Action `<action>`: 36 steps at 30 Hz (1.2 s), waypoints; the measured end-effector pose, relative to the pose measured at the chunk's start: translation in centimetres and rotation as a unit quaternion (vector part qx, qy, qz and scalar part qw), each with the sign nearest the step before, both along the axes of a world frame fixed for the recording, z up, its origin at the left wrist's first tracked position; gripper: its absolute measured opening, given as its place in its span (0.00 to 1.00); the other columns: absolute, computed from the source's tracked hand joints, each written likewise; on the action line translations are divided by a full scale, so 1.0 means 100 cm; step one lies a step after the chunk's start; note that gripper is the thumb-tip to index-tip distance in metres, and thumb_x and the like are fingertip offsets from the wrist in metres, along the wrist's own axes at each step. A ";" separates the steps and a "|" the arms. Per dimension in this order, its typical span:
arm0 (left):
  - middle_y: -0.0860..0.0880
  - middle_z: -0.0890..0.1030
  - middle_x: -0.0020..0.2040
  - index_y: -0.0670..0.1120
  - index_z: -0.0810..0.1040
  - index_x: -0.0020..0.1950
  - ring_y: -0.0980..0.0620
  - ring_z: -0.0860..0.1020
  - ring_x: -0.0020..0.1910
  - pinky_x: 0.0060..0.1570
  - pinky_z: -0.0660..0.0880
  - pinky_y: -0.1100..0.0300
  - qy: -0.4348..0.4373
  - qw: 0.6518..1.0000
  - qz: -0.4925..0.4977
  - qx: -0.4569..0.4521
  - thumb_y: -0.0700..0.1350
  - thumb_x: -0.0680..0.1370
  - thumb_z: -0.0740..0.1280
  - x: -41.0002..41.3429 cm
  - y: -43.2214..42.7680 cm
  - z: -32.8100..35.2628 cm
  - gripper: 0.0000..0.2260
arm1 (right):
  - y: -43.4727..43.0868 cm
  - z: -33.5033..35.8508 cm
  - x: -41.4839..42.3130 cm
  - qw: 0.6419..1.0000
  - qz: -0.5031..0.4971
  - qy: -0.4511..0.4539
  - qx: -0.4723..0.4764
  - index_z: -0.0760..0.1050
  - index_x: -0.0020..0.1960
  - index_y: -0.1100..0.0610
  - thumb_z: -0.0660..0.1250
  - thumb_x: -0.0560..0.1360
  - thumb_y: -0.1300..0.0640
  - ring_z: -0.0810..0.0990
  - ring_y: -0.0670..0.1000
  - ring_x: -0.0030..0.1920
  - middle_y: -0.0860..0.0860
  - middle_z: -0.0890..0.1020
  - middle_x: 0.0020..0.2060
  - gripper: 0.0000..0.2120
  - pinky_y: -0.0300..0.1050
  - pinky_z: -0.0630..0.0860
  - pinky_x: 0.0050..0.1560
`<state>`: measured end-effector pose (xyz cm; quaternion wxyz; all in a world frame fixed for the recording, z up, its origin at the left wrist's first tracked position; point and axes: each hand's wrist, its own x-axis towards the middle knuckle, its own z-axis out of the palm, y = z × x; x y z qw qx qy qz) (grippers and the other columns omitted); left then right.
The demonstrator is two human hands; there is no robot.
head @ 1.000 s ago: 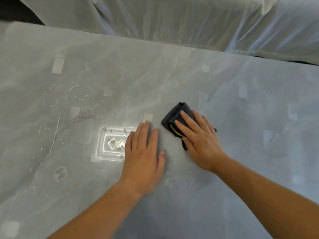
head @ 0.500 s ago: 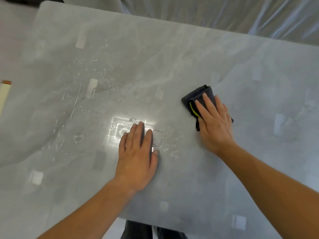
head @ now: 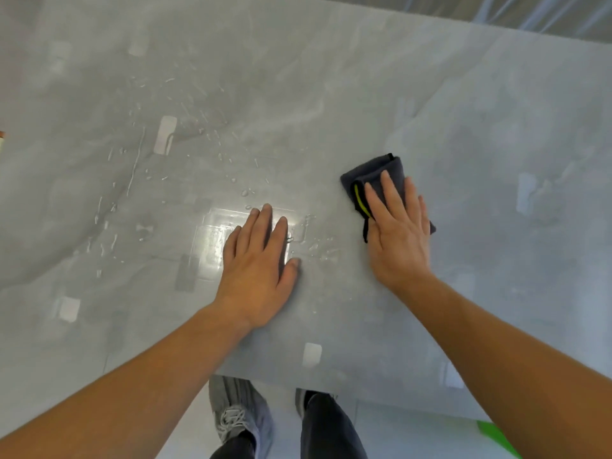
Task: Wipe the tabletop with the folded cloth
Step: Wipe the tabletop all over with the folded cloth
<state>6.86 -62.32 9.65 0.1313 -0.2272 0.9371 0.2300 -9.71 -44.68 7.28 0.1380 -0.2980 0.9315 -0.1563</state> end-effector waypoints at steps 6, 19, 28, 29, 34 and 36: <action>0.45 0.49 0.82 0.47 0.58 0.79 0.48 0.43 0.80 0.77 0.43 0.49 0.032 0.999 -0.038 0.017 0.56 0.81 0.50 0.022 -0.009 0.010 0.28 | 0.035 0.000 0.081 0.992 0.125 0.001 0.024 0.59 0.80 0.47 0.52 0.83 0.48 0.44 0.55 0.81 0.46 0.52 0.81 0.25 0.57 0.44 0.80; 0.44 0.49 0.82 0.47 0.58 0.79 0.45 0.44 0.80 0.76 0.43 0.50 -0.009 0.994 -0.105 -0.026 0.57 0.82 0.48 0.091 -0.037 0.006 0.28 | 0.025 -0.002 0.194 0.998 0.055 0.030 0.030 0.58 0.80 0.48 0.56 0.80 0.54 0.45 0.58 0.81 0.50 0.54 0.81 0.28 0.61 0.45 0.79; 0.44 0.47 0.82 0.45 0.56 0.80 0.46 0.42 0.80 0.77 0.40 0.51 0.005 0.991 -0.134 -0.007 0.56 0.81 0.47 0.105 -0.041 0.004 0.29 | 0.015 -0.003 0.189 0.998 -0.055 0.025 -0.018 0.65 0.77 0.49 0.53 0.77 0.58 0.48 0.56 0.81 0.48 0.59 0.80 0.29 0.58 0.45 0.80; 0.44 0.47 0.82 0.45 0.56 0.80 0.46 0.42 0.80 0.77 0.40 0.51 0.005 0.991 -0.136 -0.006 0.56 0.81 0.48 0.106 -0.041 0.004 0.29 | 0.010 -0.001 0.197 0.997 -0.065 0.022 -0.021 0.65 0.77 0.49 0.52 0.76 0.58 0.48 0.57 0.81 0.48 0.59 0.80 0.29 0.59 0.45 0.80; 0.45 0.45 0.82 0.46 0.54 0.80 0.47 0.40 0.80 0.77 0.39 0.51 0.009 0.991 -0.131 0.001 0.53 0.83 0.50 0.106 -0.043 0.003 0.26 | 0.013 0.007 0.216 1.000 -0.023 0.017 0.005 0.66 0.77 0.49 0.56 0.78 0.51 0.50 0.57 0.81 0.50 0.60 0.80 0.27 0.63 0.47 0.79; 0.45 0.45 0.82 0.46 0.54 0.81 0.47 0.40 0.80 0.77 0.38 0.52 0.014 0.992 -0.128 0.005 0.53 0.84 0.52 0.106 -0.042 0.002 0.26 | 0.012 0.011 0.204 0.999 -0.022 0.036 0.014 0.69 0.75 0.49 0.59 0.78 0.44 0.55 0.58 0.80 0.52 0.63 0.78 0.26 0.64 0.50 0.78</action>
